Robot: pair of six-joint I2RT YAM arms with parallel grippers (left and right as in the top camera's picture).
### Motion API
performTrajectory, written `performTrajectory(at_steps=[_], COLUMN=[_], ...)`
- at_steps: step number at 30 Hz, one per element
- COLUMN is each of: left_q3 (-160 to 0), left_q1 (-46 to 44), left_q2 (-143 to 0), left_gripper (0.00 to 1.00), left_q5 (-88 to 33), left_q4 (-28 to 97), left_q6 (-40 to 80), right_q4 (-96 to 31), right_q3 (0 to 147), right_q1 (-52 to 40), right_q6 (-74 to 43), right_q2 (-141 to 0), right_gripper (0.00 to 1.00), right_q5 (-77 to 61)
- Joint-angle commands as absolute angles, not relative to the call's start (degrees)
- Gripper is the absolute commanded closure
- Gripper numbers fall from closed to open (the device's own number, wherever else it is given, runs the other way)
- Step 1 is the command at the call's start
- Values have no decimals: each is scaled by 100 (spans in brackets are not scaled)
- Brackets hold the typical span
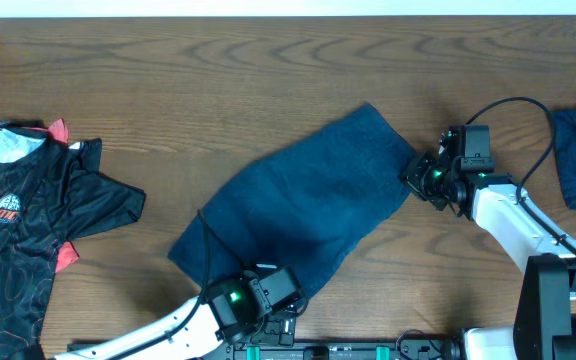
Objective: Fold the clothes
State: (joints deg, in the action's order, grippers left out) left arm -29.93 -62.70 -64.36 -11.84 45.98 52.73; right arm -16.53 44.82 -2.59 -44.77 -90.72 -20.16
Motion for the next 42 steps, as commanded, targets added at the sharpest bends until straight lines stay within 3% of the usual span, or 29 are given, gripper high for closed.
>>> performTrajectory(at_steps=[1,8,11,13,15,26,35,42], left_q3=[-2930,-2932,-2932,-2932,-2932,-3055,-4075,-4322], left_q1=[-6281,-6265,-6136,-6016,-5902,-5802,-5802,-5802], left_q2=[-6565,-7081,-7336,-7428,-7485,-7450,-6873,-6508], left_gripper=[1,1,35,74,94,94,94,94], left_q5=[-1162,-1330,-1459,-1511,-1529,-1483,-283,-139], left_q4=[4554,4278,4228,4230,4257,4536,5638,5699], left_q6=[5325,5299,5258,5214,5212,5153,5151,5015], right_q4=[-1649,-1651,-1697,-1745,-1763,-1763,-1754,-1758], right_q3=[4445,4445,4445,4445,4445,4445,4447,4484], right_q1=[-307,-307,-307,-307,-307,-307,-307,-307], right_q6=[-4539,-4539,-4539,-4539,-4534,-4466,-4171,-3850], right_q2=[-9109,-9109,-9109,-9109,-9109,-9109,-9109,-9107], right_gripper=[99,99,99,99,99,99,99,99], right_q5=[-2145,-2150,-2147,-2147,-2147,-2143,-2102,-2093])
